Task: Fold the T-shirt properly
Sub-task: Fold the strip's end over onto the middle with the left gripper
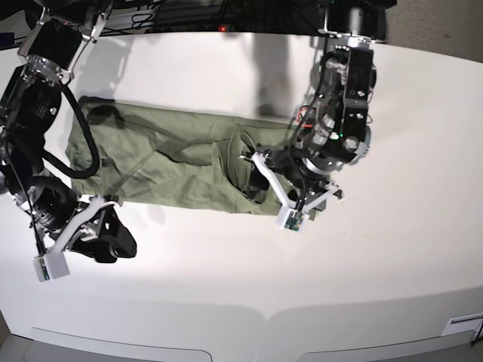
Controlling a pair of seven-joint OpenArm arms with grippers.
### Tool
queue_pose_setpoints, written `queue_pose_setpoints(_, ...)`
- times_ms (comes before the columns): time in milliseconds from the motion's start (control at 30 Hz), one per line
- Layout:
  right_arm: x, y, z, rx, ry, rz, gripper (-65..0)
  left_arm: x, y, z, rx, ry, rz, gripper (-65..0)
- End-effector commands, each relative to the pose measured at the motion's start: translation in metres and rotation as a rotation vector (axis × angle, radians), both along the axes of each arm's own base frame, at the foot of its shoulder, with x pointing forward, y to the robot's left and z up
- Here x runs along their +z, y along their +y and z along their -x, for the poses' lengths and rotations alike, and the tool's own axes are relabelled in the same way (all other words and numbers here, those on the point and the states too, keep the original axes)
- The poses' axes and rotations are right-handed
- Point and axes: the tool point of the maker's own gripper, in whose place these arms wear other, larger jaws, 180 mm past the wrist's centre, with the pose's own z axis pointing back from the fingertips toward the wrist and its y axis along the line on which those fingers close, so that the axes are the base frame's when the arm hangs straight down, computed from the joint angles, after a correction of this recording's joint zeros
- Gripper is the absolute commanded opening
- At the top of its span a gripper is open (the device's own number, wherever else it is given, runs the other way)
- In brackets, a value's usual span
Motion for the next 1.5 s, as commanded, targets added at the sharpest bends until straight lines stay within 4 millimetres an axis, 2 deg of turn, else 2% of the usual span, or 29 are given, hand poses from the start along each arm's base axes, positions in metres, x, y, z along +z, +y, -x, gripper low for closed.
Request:
queue_pose_setpoints(0,0.019,0.001,-0.004,0.011,-0.065,-0.008,-39.9,0.007,-0.004,-0.008,-0.003,-0.028,0.017,-26.4)
queue_pose_setpoints(67,0.019,0.001,-0.004,0.011,-0.065,-0.009,-39.9,-0.003,-0.008,-0.004,-0.007,0.004,0.033,-26.4)
queue_pose_setpoints(133,0.019,0.001,-0.004,0.011,-0.065,-0.009,-39.9,-0.005,-0.017,-0.001,-0.020,0.018,0.070,-26.4)
queue_pose_setpoints(400,0.019,0.001,-0.004,0.011,-0.065,-0.009,-39.9,0.019,-0.066,-0.001,-0.166,-0.055,0.068,-26.4)
queue_pose_setpoints(533,0.018,0.001,-0.004,0.011,-0.064,-0.008,-39.9,0.027,-0.077,-0.003,-0.170,-0.091,0.073,-26.4)
queue_pose_setpoints(1067,0.019,0.001,-0.004,0.011,-0.065,-0.009,-39.9,0.026,-0.076,-0.003,-0.175,-0.102,0.047,-26.4)
queue_pose_setpoints(1267,0.019,0.001,-0.004,0.011,-0.066,-0.010,-39.9,0.034,-0.090,0.003,-0.191,-0.073,0.172,-26.4)
queue_pose_setpoints(1467,0.019,0.001,-0.004,0.011,-0.065,-0.009,-39.9,0.030,-0.068,-0.016,-0.199,-0.106,-0.060,-26.4)
